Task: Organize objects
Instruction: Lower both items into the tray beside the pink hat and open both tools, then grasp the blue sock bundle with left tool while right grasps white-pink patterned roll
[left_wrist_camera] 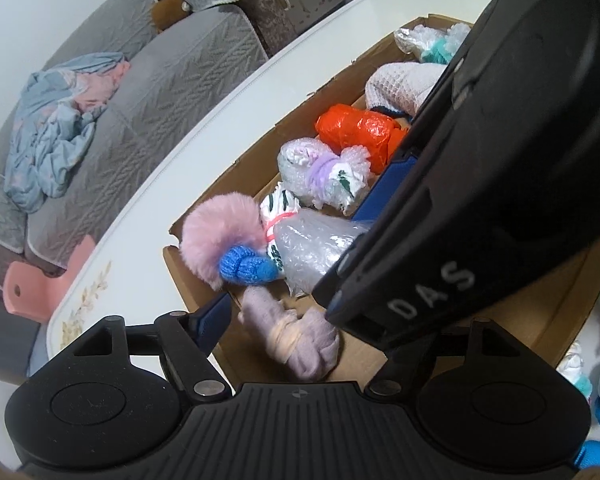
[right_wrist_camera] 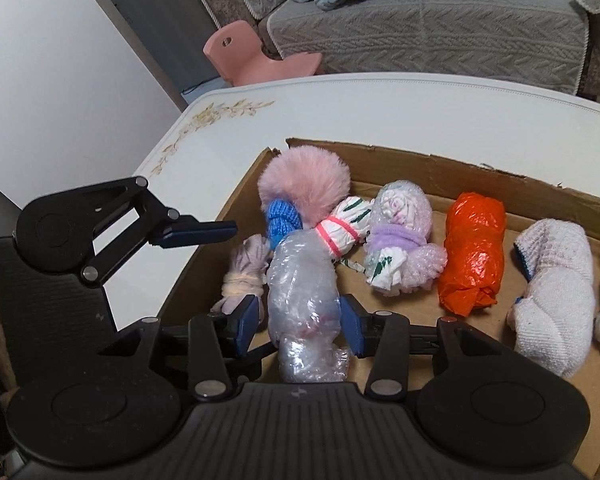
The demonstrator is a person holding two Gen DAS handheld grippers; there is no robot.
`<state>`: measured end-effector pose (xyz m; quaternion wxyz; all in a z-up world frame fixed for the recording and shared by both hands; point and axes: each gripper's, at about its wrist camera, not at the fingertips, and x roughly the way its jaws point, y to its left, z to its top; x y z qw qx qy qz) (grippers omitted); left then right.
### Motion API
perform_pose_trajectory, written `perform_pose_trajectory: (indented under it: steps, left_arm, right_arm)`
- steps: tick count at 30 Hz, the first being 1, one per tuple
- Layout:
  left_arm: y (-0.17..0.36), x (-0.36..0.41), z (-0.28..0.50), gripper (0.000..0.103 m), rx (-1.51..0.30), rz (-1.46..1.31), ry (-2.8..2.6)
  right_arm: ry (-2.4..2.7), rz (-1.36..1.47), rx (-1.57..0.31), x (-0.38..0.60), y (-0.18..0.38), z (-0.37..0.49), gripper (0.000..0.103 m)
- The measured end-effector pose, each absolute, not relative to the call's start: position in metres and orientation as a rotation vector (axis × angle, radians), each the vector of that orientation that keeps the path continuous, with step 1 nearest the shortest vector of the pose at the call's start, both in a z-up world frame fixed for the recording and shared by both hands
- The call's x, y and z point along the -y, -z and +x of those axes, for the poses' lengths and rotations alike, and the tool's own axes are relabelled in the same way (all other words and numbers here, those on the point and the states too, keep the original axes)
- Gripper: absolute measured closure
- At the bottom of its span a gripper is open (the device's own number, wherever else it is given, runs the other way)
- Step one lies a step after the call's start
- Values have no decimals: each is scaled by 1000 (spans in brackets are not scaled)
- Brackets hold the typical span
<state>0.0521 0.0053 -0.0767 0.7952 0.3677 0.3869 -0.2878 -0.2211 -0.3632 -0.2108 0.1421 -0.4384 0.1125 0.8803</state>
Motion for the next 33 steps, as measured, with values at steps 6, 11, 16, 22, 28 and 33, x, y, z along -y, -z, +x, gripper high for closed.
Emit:
perform_pose_trajectory:
  steps: [6,11,16,22,28,33]
  left_arm:
    - [69,-8,47,22,-823,776,627]
    - [64,-9,45,21,-822,771,626]
    - [58,-11,42,20,-825,759,621]
    - [41,-13,33,17,-809,728,611]
    - [11,-25,21,12,-825,648,580]
    - [-13,-42,-1,6,-905,486,561]
  right_arm:
    - [-2557,-1253,-325,367,203,-220,57]
    - [-2564,-1247,-325,368,201,-220,56]
    - [-2559,-1253,-313,370,201,-217,56]
    - [-2554,-1242,-257,378,188,-205,54]
    - [-2542,-1209,-232,382,162,-180,43]
    - [-2529,-1168,-167,396,138,-145,29]
